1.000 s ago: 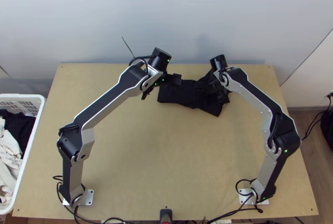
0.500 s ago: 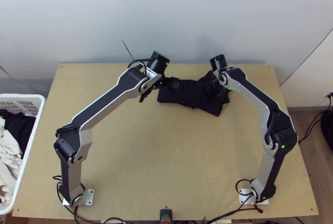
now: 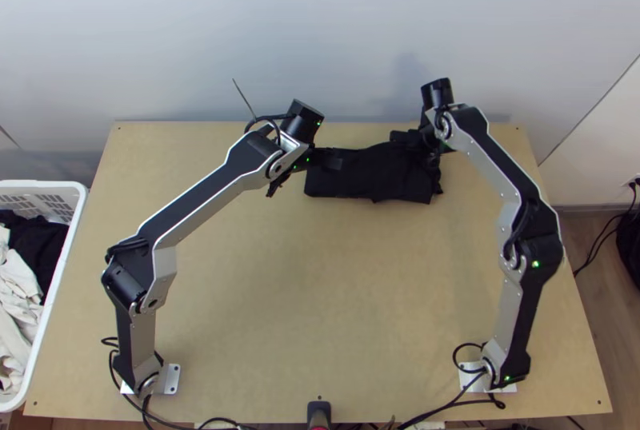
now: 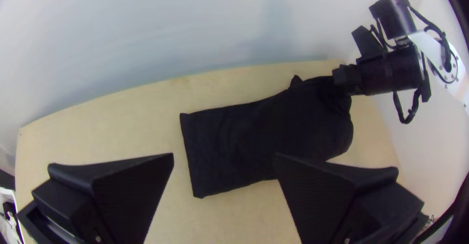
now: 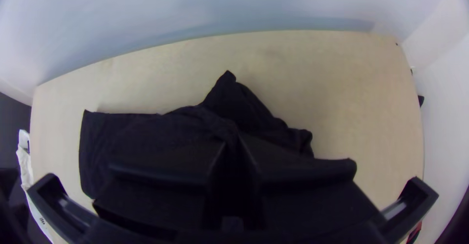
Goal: Fold the t-shirt
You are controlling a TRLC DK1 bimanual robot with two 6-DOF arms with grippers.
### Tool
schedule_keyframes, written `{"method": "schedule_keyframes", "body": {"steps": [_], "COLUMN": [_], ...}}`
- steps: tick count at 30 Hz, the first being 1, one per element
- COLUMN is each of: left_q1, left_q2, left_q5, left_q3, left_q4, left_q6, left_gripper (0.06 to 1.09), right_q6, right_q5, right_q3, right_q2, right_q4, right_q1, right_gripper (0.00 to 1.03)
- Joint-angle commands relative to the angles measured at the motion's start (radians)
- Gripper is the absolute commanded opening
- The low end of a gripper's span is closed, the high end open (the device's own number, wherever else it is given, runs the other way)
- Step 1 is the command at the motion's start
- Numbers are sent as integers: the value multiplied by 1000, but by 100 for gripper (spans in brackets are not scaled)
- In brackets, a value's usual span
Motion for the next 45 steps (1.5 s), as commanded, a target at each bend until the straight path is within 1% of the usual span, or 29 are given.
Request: {"method": "schedule_keyframes", "body": {"steps": [1,5,9,10,11,12,13,14,15,18,21,23,28,32,38,42,45], "left_q1": [14,15,15,17,17,18,20,20,20,20,20,23,28,28,38,55,84], "left_q2": [1,3,9,9,9,7,7,6,4,-5,-20,-26,-54,-88,-169,-246,-301], "left_q5": [0,0,0,0,0,0,2,2,2,2,2,2,2,2,2,2,2], "left_q3": [-4,-4,-4,-4,-4,-4,-2,-4,-4,2,4,4,-4,-4,-65,-148,-214], "left_q4": [3,4,4,4,4,4,4,4,4,4,0,-16,-48,-77,-121,-121,-117], "left_q6": [7,9,9,7,7,6,2,1,1,-5,-8,-8,-13,-14,-42,-59,-59], "left_gripper": [105,105,104,104,104,104,104,104,104,104,104,104,104,104,104,104,104], "right_q6": [-21,-47,-67,-69,-67,-61,-47,-40,-20,17,57,57,46,5,-10,-15,-13], "right_q5": [-2,-22,-21,-21,-21,-19,-21,-21,-21,-22,-33,-53,-53,-62,-62,-60,-51], "right_q3": [187,345,372,368,365,355,343,337,339,335,312,329,368,305,296,291,231], "right_q2": [122,237,289,289,289,284,280,280,278,252,166,122,70,62,110,156,168], "right_q4": [-74,-189,-194,-194,-194,-195,-197,-203,-228,-289,-286,-274,-232,-235,-221,-215,-186], "right_q1": [-49,-59,-70,-72,-73,-78,-81,-86,-90,-99,-98,-78,-6,66,166,184,192], "right_gripper": [9,9,11,14,23,41,65,94,100,100,100,100,100,100,100,100,100]}}
